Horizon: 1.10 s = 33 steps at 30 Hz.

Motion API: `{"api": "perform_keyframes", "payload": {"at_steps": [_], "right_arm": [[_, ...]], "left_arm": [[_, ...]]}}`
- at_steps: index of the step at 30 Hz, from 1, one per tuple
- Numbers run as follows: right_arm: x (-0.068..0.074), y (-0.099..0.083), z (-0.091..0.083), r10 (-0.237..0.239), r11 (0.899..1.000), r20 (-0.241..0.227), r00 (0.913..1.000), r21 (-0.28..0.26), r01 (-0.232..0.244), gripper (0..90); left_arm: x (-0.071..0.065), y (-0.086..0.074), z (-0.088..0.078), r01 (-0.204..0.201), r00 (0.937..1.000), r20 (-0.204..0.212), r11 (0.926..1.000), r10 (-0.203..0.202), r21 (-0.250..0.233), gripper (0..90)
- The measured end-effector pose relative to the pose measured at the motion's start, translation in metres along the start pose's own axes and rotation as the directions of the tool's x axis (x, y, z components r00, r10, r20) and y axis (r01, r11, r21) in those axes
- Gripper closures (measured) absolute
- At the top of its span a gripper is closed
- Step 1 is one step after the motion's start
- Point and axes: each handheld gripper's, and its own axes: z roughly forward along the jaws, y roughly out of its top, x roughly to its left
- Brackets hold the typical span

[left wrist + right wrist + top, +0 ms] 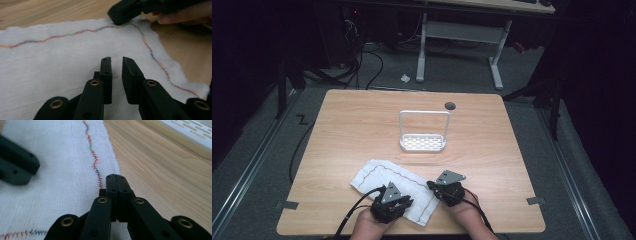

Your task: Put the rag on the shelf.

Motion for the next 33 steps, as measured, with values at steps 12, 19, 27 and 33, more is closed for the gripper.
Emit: {"api": "perform_keyframes", "payload": {"at_steps": [12,19,27,33], "right_arm": [[0.012,0.01,-0.018,-0.002,0.998,-0.049,0.9988,-0.067,-0.001,82.5],[0.001,0.064,0.043,-0.01,1.0,-0.073,0.9973,0.0,0.01,84.8],[0.007,0.058,0.057,-0.012,0.999,-0.072,0.9974,0.052,0.016,85.8],[0.007,0.025,0.018,-0.001,0.998,-0.054,0.9985,0.06,0.005,85.9]], "left_arm": [[0.049,-0.011,-0.053,0.144,0.976,-0.154,0.9869,-0.154,-0.072,73.0],[0.039,-0.014,-0.047,0.088,0.9884,-0.125,0.9961,-0.087,0.006,80.8],[0.037,-0.014,-0.03,0.046,0.9923,-0.117,0.9977,-0.04,0.051,80.6],[0.037,-0.004,-0.015,0.08,0.9925,-0.095,0.9964,-0.077,0.028,79.8]]}}
